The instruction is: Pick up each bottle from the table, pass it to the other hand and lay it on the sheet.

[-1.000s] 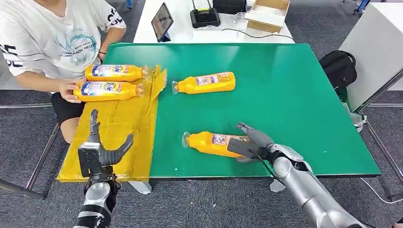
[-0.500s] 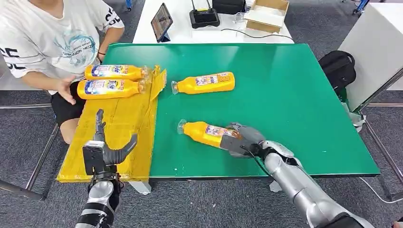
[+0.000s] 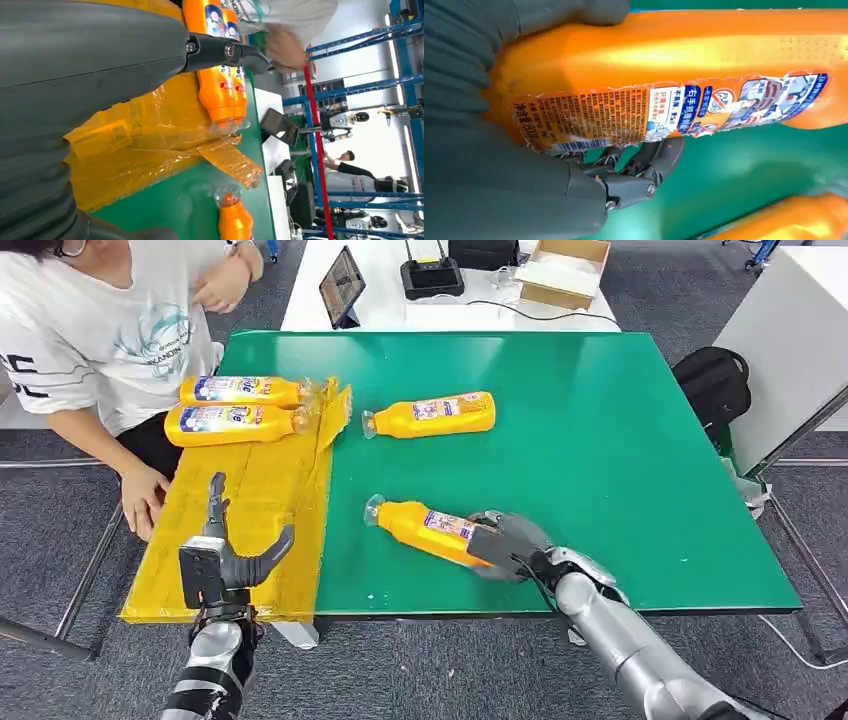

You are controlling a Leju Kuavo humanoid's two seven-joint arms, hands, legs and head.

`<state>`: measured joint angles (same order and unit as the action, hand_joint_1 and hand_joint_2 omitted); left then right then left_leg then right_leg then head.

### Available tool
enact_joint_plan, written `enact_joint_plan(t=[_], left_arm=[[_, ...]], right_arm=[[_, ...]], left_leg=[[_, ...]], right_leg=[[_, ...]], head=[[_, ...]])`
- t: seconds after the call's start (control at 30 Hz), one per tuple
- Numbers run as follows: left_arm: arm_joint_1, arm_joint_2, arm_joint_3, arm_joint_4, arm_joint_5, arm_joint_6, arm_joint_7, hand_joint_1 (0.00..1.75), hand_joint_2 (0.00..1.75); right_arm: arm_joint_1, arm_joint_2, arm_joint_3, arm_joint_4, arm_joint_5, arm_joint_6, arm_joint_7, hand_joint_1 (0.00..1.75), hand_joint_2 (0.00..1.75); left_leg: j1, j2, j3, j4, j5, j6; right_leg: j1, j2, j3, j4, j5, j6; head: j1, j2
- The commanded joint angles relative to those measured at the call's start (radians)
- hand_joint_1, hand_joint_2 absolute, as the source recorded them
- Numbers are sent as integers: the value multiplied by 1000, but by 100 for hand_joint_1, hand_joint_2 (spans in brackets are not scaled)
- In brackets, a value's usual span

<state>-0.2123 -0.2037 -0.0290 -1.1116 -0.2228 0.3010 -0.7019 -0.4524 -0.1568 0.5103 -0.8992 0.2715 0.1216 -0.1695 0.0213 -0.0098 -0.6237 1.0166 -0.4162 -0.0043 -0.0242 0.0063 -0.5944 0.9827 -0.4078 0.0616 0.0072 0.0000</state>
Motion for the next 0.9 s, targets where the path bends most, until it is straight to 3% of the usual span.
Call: enact_joint_plan(t=[0.03,0.1,0.47,0.5,0.53,0.63,0.83,0.9], left_arm=[[19,-34,11,-28,15,1,14,0,175],[20,-43,0,-37,32,-6,26,0,175],[18,-41,-11,-39,49,-13,34,0,175],[12,-42,-20,-35,64,-30,39,0,175],[5,-43,-31,-32,84,-54,46,0,175],[-12,-45,-67,-19,116,-104,78,0,175],[19,-39,-150,-90,318,-352,185,0,175],[23,-38,-159,-100,320,-353,187,0,175]], right_arm=[[252,222,-309,-517,37,-399,-139,175,175],[270,250,-330,-574,85,-503,-183,175,175],[280,258,-344,-578,45,-507,-234,175,175],[279,263,-350,-583,95,-581,-331,175,175],[281,260,-343,-601,110,-600,-363,175,175],[284,263,-338,-619,112,-600,-378,175,175],[306,277,-333,-524,80,-521,-407,175,175],[312,282,-329,-511,83,-520,-417,175,175]], left_leg=[[0,3,1,0,-2,0],[0,4,1,1,-4,0],[0,0,-3,0,-1,1],[0,0,-1,0,-2,1],[0,1,-2,0,-1,1],[-1,0,-3,0,-1,1],[0,0,-2,0,-1,1],[0,0,-1,-1,-1,1]], right_leg=[[1,2,0,1,-1,-3],[1,3,-1,3,-3,-5],[0,-1,-3,0,-1,-3],[0,-2,-1,0,-2,-4],[0,-1,-2,0,-2,-3],[0,-1,-3,0,-2,-2],[1,-1,-2,-1,-1,-2],[1,-1,-1,-1,-1,-2]], head=[[0,0],[-1,0],[0,0],[-1,0],[0,0],[-1,0],[0,0],[0,0]])
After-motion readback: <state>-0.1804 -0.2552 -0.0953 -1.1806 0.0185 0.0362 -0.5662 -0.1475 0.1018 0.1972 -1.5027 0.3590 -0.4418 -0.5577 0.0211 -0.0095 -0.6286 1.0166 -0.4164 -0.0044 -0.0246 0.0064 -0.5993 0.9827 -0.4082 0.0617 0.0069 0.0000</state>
